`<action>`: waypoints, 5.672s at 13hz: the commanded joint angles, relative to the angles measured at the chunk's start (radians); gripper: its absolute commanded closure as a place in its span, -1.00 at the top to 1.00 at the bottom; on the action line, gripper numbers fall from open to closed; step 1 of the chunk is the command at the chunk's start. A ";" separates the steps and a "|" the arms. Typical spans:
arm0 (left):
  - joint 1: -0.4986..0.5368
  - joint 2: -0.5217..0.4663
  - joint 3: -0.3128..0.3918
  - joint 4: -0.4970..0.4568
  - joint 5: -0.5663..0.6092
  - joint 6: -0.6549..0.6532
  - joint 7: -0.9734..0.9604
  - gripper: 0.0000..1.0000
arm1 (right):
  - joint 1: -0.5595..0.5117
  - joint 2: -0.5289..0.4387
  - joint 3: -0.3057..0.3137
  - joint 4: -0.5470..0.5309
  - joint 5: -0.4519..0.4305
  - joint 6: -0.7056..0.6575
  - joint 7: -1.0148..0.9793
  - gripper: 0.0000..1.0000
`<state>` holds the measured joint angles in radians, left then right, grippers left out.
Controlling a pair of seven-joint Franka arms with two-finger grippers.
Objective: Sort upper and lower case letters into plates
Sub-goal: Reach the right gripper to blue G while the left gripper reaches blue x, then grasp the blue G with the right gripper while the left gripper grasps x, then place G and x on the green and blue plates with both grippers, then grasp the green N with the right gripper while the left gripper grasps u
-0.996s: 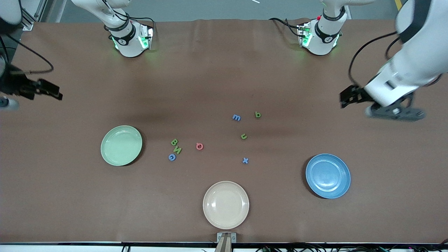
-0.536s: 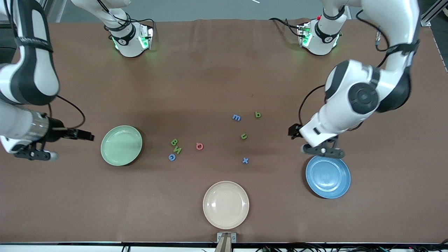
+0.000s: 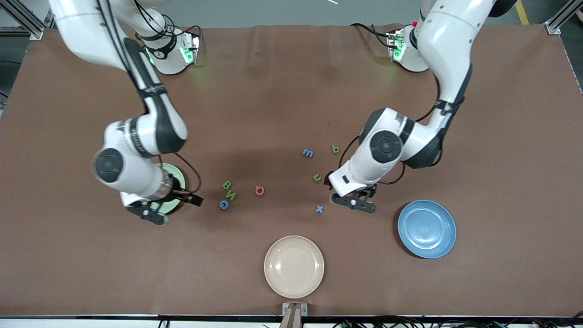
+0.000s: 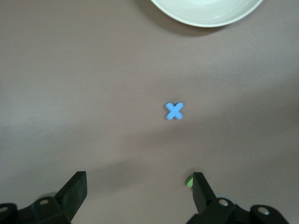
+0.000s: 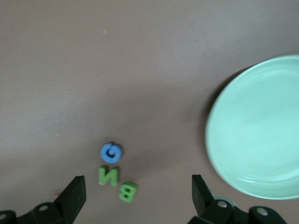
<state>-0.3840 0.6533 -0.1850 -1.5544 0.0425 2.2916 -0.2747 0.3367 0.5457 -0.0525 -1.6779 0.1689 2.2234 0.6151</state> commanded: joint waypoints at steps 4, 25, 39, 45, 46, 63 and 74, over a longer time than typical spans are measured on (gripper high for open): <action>-0.091 0.213 0.022 0.207 0.213 0.023 -0.226 0.89 | 0.097 0.166 -0.018 0.001 -0.117 0.206 0.181 0.93; -0.170 0.287 0.113 0.214 0.198 0.149 -0.320 -0.99 | -0.163 -0.059 -0.024 -0.138 -0.129 0.030 -0.309 -1.00; 0.289 0.060 0.108 -0.013 0.212 0.048 0.218 -0.65 | -0.084 -0.084 -0.004 -0.229 -0.114 0.139 -0.126 1.00; 0.292 -0.019 0.053 -0.061 0.198 0.043 0.140 1.00 | 0.106 0.074 -0.006 -0.088 -0.114 0.223 0.144 1.00; 0.292 -0.053 0.030 -0.097 0.198 0.025 0.085 1.00 | 0.125 0.100 -0.006 -0.079 -0.117 0.257 0.169 1.00; 0.094 -0.123 -0.175 -0.501 0.221 0.204 -0.655 0.48 | 0.154 0.146 -0.013 -0.085 -0.127 0.305 0.189 -0.95; 0.059 -0.161 -0.188 -0.582 0.223 0.227 -0.673 -0.05 | -0.179 -0.118 -0.015 -0.304 -0.127 0.090 -0.337 -0.97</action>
<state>-0.3140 0.5157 -0.3713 -2.1078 0.2495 2.4966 -0.9231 0.1892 0.4539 -0.0876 -1.8978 0.0538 2.2769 0.2920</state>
